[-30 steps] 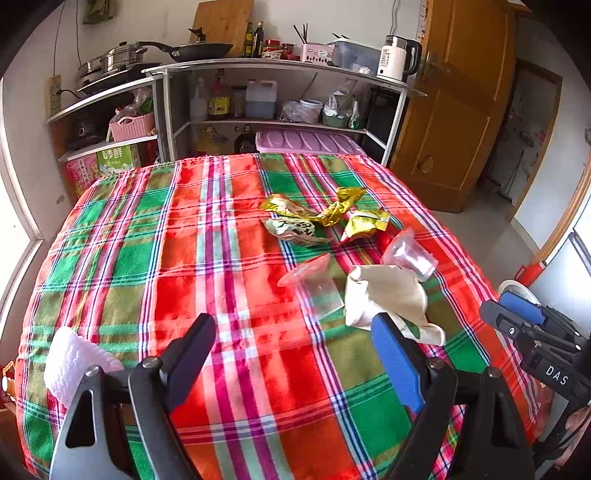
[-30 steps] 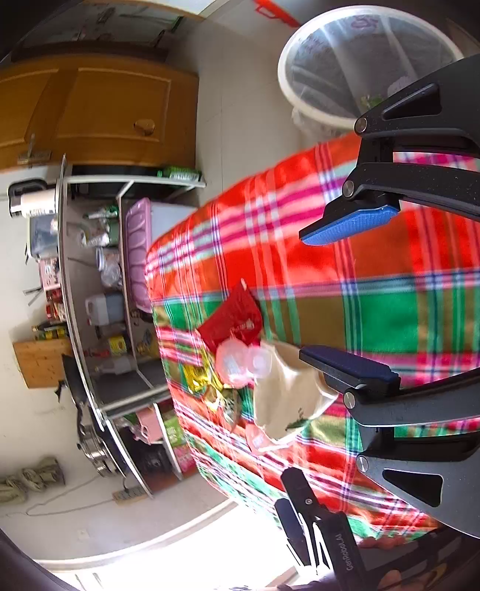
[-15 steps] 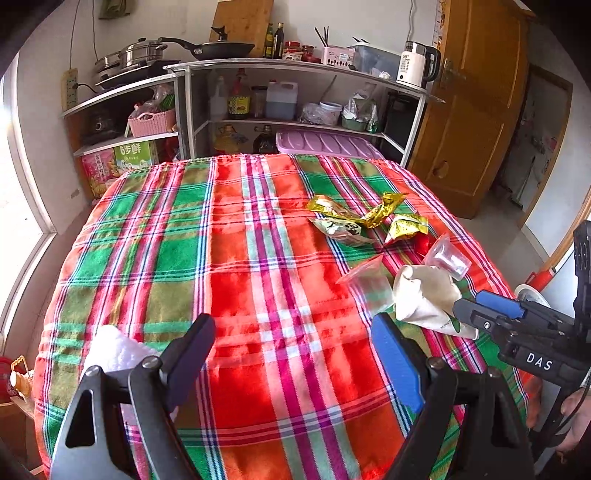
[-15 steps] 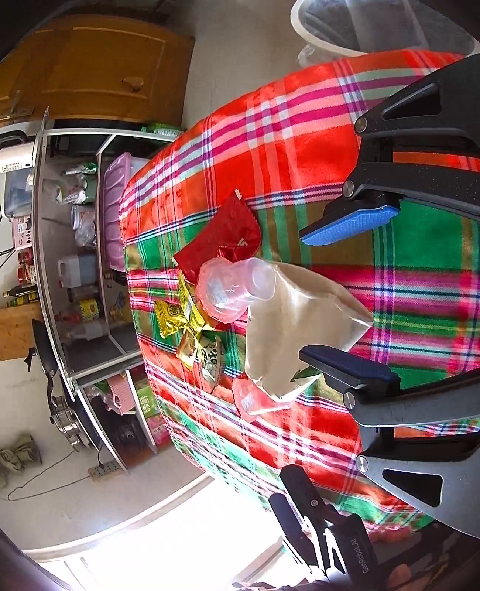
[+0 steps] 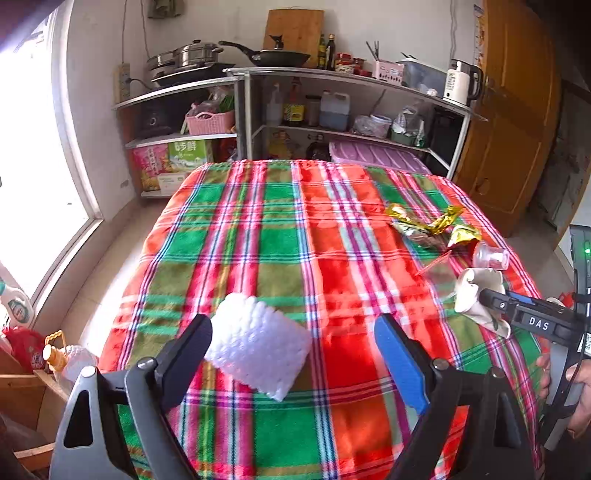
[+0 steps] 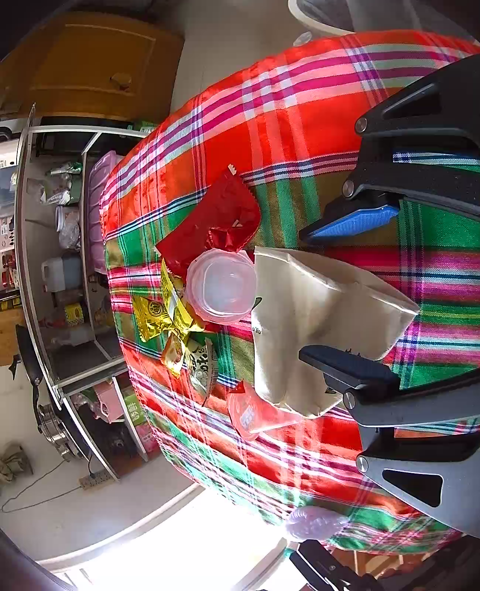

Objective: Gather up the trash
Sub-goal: 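Grasp the white foam net with the left tool while the right tool grasps the cream paper bag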

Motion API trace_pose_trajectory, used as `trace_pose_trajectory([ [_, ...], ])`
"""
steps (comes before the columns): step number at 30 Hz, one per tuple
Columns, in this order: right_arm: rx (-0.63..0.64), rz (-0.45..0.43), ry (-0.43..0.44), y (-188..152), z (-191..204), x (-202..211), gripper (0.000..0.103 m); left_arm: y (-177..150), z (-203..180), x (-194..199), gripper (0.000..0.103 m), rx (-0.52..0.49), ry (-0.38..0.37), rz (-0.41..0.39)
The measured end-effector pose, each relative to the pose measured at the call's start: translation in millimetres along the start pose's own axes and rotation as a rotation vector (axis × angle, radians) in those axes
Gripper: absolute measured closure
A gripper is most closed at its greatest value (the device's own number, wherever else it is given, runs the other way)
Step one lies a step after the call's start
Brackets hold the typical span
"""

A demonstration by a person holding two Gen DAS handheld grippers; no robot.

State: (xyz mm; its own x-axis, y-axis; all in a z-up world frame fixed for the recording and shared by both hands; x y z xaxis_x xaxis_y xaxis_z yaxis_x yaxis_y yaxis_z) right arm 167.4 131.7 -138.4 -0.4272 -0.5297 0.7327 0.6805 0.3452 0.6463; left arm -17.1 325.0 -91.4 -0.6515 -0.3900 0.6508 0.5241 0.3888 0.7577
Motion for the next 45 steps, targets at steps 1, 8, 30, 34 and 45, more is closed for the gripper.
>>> trace_pose_trajectory([
  [1, -0.004, 0.000, -0.004, 0, -1, 0, 0.046, -3, 6, -1, 0.012, 0.009, 0.008, 0.001],
  [8, -0.018, -0.012, -0.030, 1, -3, -1, 0.046, -24, 32, -8, 0.012, 0.070, 0.054, 0.039],
  [30, -0.029, -0.017, -0.025, 0, -6, 1, 0.046, -30, 19, -51, 0.012, 0.092, -0.031, 0.104],
  [34, -0.018, -0.022, -0.035, -1, -4, 2, 0.046, -31, 21, -51, 0.022, 0.088, -0.016, 0.102],
  [45, -0.005, -0.033, -0.039, -3, -2, 6, 0.058, -30, 18, -47, 0.051, 0.071, -0.036, 0.099],
])
Point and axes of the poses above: each gripper's, at about its wrist camera, not at the fingertips, and x roughly against the way its jaws point, z to its left, y to its top, the point moved 10 cm from there along -x, roughly the way its jaws point, and after that the axes turned 5 degrees about -z, right-handed, at the moved point
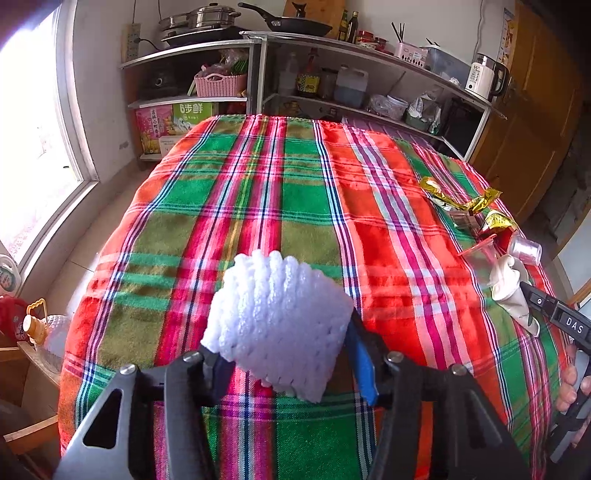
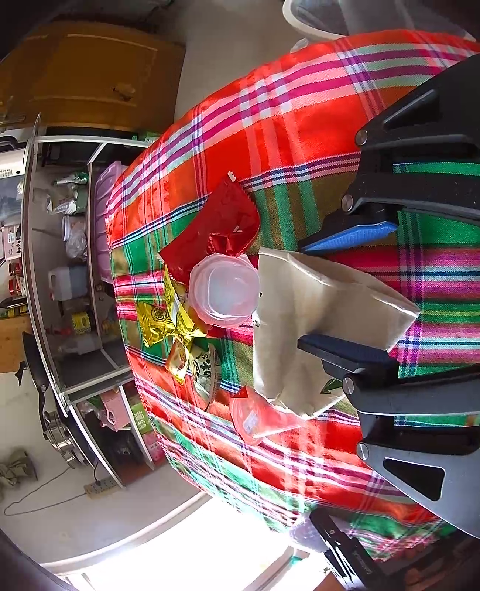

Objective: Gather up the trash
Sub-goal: 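Grasp the white foam net with the left tool while the right tool grasps the cream paper bag, then carry the foam net and paper bag over the white bin with both tools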

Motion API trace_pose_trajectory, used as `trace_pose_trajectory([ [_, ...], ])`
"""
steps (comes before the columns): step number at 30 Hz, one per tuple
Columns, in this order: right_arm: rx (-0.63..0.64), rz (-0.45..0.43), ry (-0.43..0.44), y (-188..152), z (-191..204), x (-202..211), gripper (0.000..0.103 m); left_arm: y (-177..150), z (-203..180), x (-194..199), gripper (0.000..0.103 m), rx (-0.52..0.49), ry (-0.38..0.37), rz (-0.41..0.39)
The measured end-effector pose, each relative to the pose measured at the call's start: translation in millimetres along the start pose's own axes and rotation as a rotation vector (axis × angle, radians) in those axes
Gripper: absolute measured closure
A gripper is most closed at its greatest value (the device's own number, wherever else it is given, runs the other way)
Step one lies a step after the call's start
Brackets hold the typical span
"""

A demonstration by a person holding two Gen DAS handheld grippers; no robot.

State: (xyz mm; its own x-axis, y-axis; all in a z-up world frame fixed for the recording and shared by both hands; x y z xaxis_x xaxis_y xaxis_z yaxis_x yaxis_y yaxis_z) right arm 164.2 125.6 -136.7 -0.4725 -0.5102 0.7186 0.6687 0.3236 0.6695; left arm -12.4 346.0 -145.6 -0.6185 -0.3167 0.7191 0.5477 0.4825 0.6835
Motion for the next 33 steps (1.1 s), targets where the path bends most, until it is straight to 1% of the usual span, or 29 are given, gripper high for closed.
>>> trace_pose_trajectory([
  [4, 0.003, -0.006, 0.002, 0, 0, 2, 0.062, 1, -4, 4, 0.059, -0.011, -0.011, -0.006],
  [6, -0.003, -0.010, 0.006, 1, -1, 4, 0.065, 2, -6, 8, 0.060, -0.015, -0.016, -0.013],
  [7, -0.005, -0.015, 0.007, 1, -1, 5, 0.072, 2, -7, 10, 0.060, -0.012, -0.017, -0.019],
  [8, -0.007, -0.026, 0.007, 2, -2, 8, 0.084, 3, -8, 11, 0.060, -0.011, -0.019, -0.024],
  [14, 0.003, -0.045, 0.013, 5, 0, 17, 0.092, 4, -25, 17, 0.060, -0.033, -0.053, -0.028],
  [17, -0.004, -0.059, 0.034, 7, 1, 21, 0.097, 4, -34, 20, 0.060, -0.042, -0.070, -0.029],
  [25, -0.013, -0.084, 0.074, 7, 6, 31, 0.099, 7, -58, 26, 0.060, -0.078, -0.105, -0.038],
  [33, -0.051, -0.108, 0.094, 7, -5, 44, 0.099, 10, -76, 30, 0.060, -0.108, -0.134, -0.047],
])
Point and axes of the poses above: each gripper's, at about its wrist camera, not at the fingertips, and x roughly against the way its jaws point, z to its left, y to its top, the point moved 10 cm from there along -x, roughly the way its jaws point, and after that the axes turned 5 degrees about -z, right-handed, at the moved point
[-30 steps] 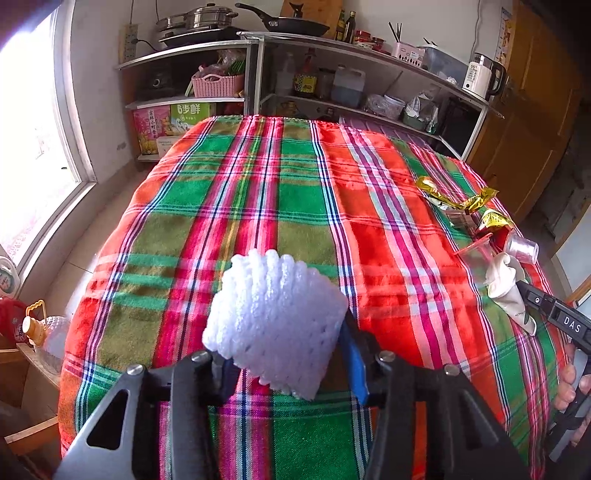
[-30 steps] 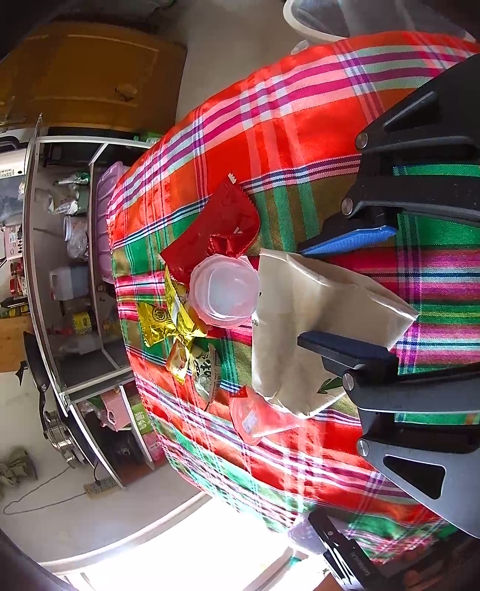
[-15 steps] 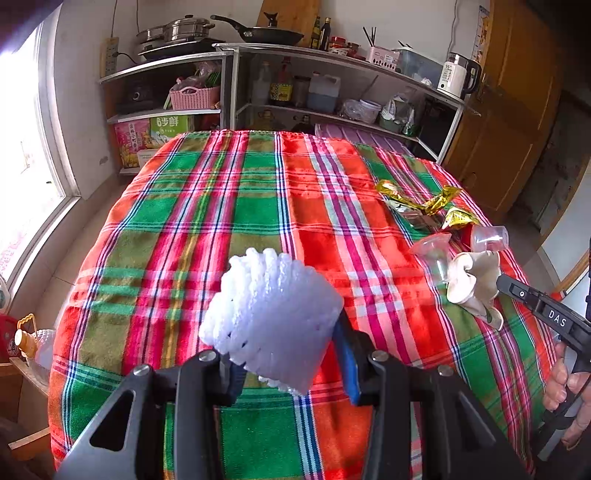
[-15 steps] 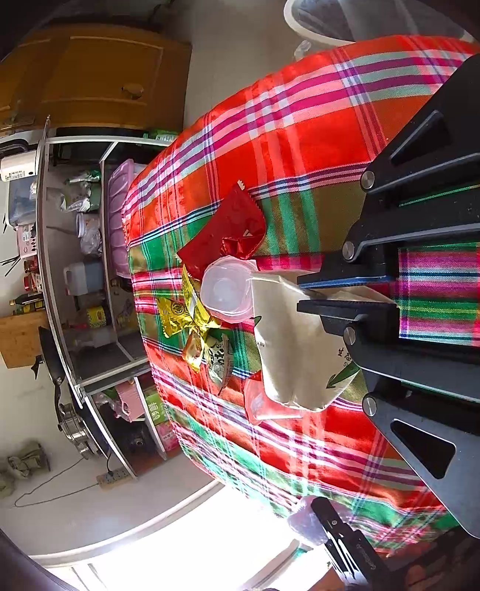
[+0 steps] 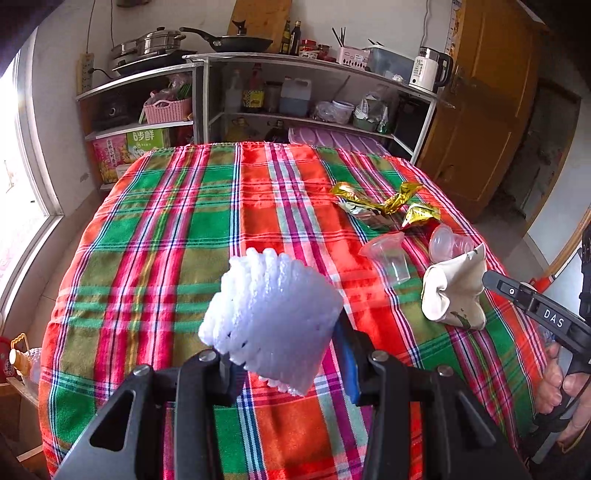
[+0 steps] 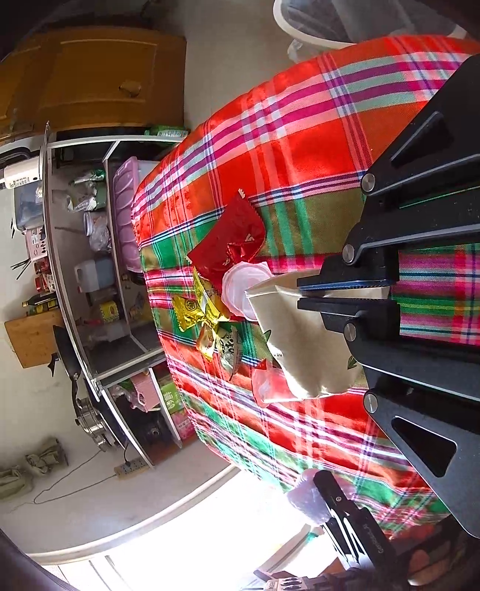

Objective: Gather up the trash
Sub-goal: 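Carry the foam net and paper bag over the white bin with both tools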

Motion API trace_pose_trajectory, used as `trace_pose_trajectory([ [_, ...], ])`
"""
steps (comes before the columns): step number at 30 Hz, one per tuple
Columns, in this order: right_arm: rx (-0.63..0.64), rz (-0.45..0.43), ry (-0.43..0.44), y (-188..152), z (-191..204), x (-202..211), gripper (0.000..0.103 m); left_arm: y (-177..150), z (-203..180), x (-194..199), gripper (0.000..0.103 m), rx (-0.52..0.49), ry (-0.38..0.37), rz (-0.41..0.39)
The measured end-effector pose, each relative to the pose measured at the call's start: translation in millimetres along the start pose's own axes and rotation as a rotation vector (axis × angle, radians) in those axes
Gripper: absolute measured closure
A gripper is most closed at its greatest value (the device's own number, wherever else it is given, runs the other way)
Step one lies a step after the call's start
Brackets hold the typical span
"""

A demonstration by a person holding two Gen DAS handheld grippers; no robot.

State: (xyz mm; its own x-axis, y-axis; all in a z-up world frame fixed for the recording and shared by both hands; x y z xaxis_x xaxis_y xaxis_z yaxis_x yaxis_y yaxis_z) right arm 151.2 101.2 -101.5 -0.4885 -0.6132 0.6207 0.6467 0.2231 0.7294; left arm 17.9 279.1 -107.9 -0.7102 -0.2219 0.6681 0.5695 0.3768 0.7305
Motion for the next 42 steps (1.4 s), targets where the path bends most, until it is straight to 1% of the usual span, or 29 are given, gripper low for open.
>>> trace_pose_trajectory([
  [4, -0.026, -0.013, 0.001, 1, -9, 9, 0.099, 1, -11, -2, 0.060, -0.016, -0.014, 0.001],
  [7, -0.060, 0.008, 0.012, -5, -17, 11, 0.099, 0, -17, -4, 0.060, -0.028, -0.026, 0.003],
  [8, -0.060, 0.030, 0.028, -9, -17, 10, 0.099, -1, -19, -4, 0.060, -0.030, -0.029, 0.006],
  [9, -0.061, 0.041, 0.025, -13, -17, 8, 0.099, -2, -20, -6, 0.060, -0.031, -0.032, 0.009],
  [11, -0.052, 0.061, 0.034, -18, -16, 4, 0.098, -3, -22, -7, 0.060, -0.033, -0.034, 0.014],
  [13, -0.072, 0.073, 0.036, -19, -18, 0, 0.098, -4, -24, -8, 0.060, -0.036, -0.037, 0.018],
  [14, -0.073, 0.077, 0.047, -19, -18, -1, 0.095, -4, -25, -9, 0.060, -0.038, -0.037, 0.019],
  [15, -0.077, 0.089, 0.065, -20, -17, -3, 0.093, -5, -26, -9, 0.060, -0.040, -0.037, 0.021],
  [16, -0.078, 0.106, 0.078, -21, -16, -7, 0.082, -5, -27, -10, 0.060, -0.042, -0.039, 0.024],
  [17, -0.072, 0.121, 0.081, -23, -16, -11, 0.066, -6, -27, -11, 0.060, -0.043, -0.040, 0.025],
  [19, -0.059, 0.146, 0.063, -27, -17, -18, 0.052, -7, -27, -12, 0.060, -0.044, -0.040, 0.029],
  [27, 0.031, 0.158, -0.001, -28, -6, -28, 0.052, -10, -28, -15, 0.060, -0.039, -0.044, 0.040],
  [29, 0.071, 0.150, -0.014, -30, -1, -28, 0.055, -11, -28, -15, 0.060, -0.037, -0.045, 0.042],
  [30, 0.094, 0.139, -0.033, -31, 0, -27, 0.056, -11, -28, -16, 0.060, -0.035, -0.044, 0.043],
  [34, 0.109, 0.130, -0.056, -32, -2, -24, 0.062, -14, -28, -16, 0.060, -0.031, -0.046, 0.049],
  [35, 0.124, 0.126, -0.073, -33, -2, -24, 0.066, -14, -28, -17, 0.060, -0.031, -0.047, 0.050],
  [38, 0.169, 0.115, -0.118, -35, 0, -22, 0.070, -14, -29, -18, 0.060, -0.028, -0.047, 0.050],
  [39, 0.165, 0.114, -0.122, -35, -1, -22, 0.071, -14, -29, -17, 0.060, -0.028, -0.049, 0.051],
  [41, 0.155, 0.107, -0.126, -35, -4, -20, 0.077, -15, -30, -16, 0.060, -0.032, -0.048, 0.050],
  [42, 0.154, 0.103, -0.128, -35, -4, -18, 0.078, -15, -30, -16, 0.060, -0.033, -0.050, 0.052],
])
Point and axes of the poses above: each gripper's, at about its wrist camera, not at the fingertips, and x roughly against the way its jaws point, z to its left, y to its top, the point moved 10 cm from there along -x, roughly the way its jaws point, and after that the axes turned 5 degrees about -z, right-handed, at the moved point
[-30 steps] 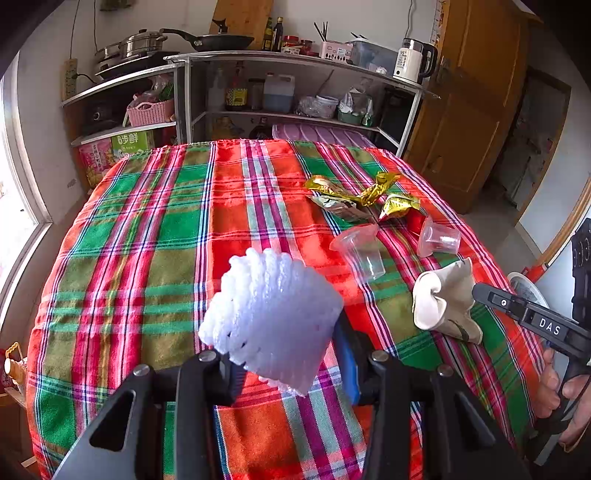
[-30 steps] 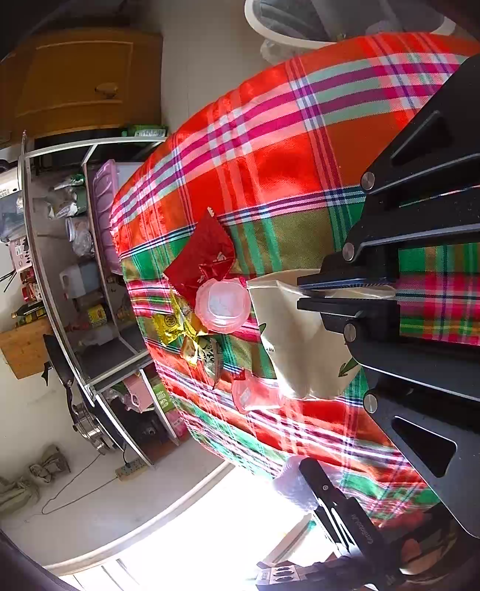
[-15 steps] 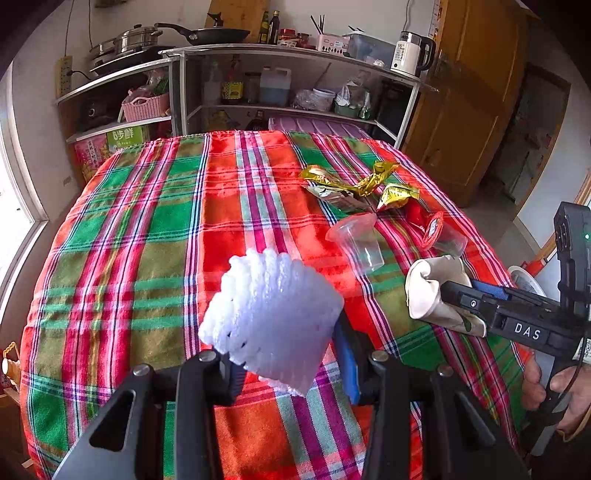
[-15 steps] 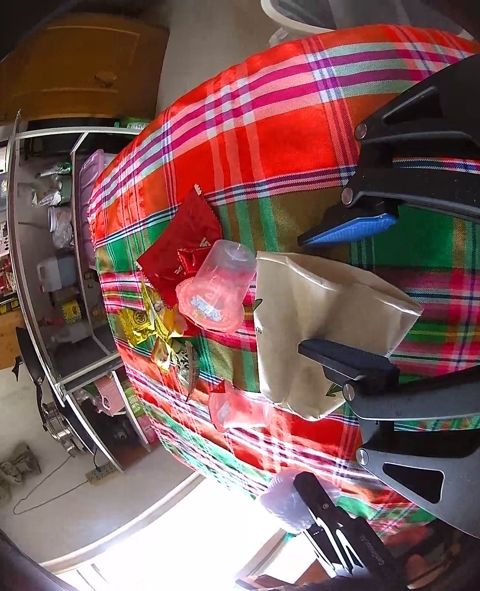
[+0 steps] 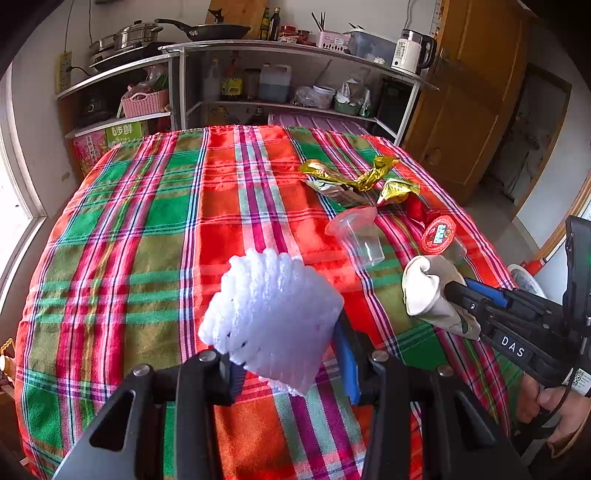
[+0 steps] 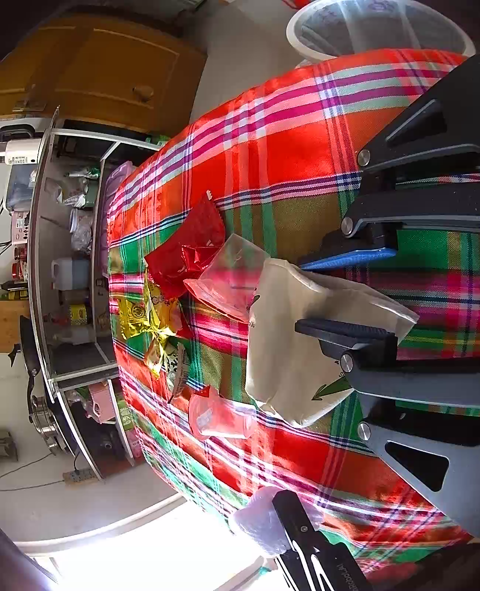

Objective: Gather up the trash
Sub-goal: 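Carry the foam net and paper bag over the white bin with both tools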

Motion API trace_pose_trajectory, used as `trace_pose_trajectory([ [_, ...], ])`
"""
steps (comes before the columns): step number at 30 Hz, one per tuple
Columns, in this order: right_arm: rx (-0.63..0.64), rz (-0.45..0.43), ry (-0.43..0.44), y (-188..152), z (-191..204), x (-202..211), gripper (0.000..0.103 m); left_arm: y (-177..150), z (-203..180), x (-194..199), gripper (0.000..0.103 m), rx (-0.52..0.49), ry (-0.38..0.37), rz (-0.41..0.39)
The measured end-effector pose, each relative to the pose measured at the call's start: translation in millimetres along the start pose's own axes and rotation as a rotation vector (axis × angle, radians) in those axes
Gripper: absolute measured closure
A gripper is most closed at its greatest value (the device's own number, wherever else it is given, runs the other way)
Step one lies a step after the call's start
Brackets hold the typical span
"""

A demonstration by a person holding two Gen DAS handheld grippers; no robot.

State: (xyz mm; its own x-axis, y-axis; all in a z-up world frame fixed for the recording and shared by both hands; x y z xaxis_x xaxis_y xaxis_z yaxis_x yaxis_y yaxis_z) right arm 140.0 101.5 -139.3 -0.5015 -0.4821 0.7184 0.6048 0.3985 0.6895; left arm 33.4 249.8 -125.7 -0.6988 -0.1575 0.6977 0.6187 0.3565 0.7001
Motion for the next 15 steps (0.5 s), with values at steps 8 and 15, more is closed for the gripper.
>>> trace_pose_trajectory([
  [8, -0.048, -0.045, 0.006, 4, -5, 17, 0.098, 1, -12, 1, 0.060, -0.020, -0.014, -0.001],
  [15, -0.095, -0.080, 0.060, 7, -7, 32, 0.101, 6, -29, 3, 0.060, -0.050, -0.030, -0.009],
])
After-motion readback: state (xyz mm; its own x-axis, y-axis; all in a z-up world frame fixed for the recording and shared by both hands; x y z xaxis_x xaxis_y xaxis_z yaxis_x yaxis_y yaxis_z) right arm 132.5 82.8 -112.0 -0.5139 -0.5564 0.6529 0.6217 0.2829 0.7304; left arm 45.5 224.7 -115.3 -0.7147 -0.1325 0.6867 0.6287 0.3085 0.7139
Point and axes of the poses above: each gripper's, at about its wrist camera, not at the fingertips, and x roughly against the way its jaws point, z to its left, y to its top, the point moved 10 cm from there along -x, roughly the way its jaws point, and after that the axes turned 5 degrees about -z, right-handed, at the moved point
